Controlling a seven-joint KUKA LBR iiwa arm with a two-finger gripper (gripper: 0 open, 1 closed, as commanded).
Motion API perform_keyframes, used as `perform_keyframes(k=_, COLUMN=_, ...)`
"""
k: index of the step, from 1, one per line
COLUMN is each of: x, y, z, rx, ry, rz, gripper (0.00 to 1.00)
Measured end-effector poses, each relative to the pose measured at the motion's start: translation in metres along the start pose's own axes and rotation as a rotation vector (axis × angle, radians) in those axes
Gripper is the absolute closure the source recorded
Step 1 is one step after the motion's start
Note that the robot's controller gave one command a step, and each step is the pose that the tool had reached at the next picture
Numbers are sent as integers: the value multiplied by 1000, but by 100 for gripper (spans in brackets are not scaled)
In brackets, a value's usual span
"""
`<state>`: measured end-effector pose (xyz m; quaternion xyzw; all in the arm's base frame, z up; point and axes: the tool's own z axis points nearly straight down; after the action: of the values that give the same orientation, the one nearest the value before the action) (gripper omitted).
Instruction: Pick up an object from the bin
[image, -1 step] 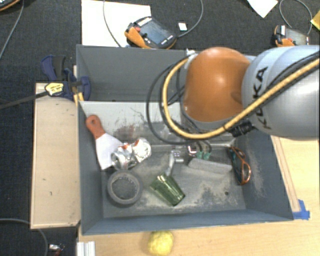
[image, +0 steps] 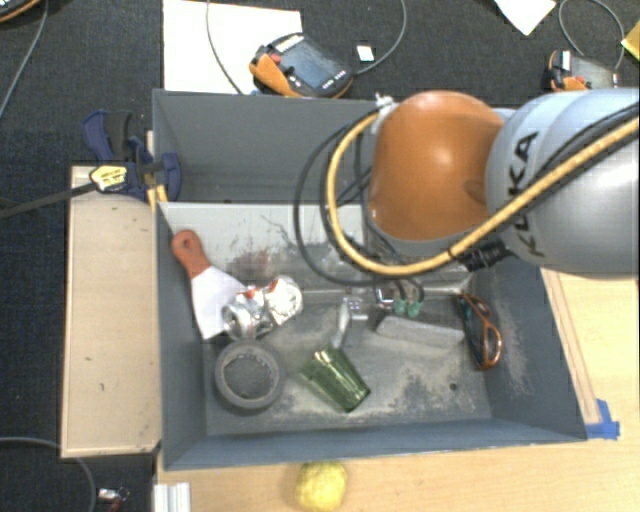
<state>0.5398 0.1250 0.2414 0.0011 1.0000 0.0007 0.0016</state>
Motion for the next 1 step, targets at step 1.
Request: perform_keyframes(k=1, x=26, y=-24, z=136, rx=-1, ry=-2, rz=-109, gripper=0)
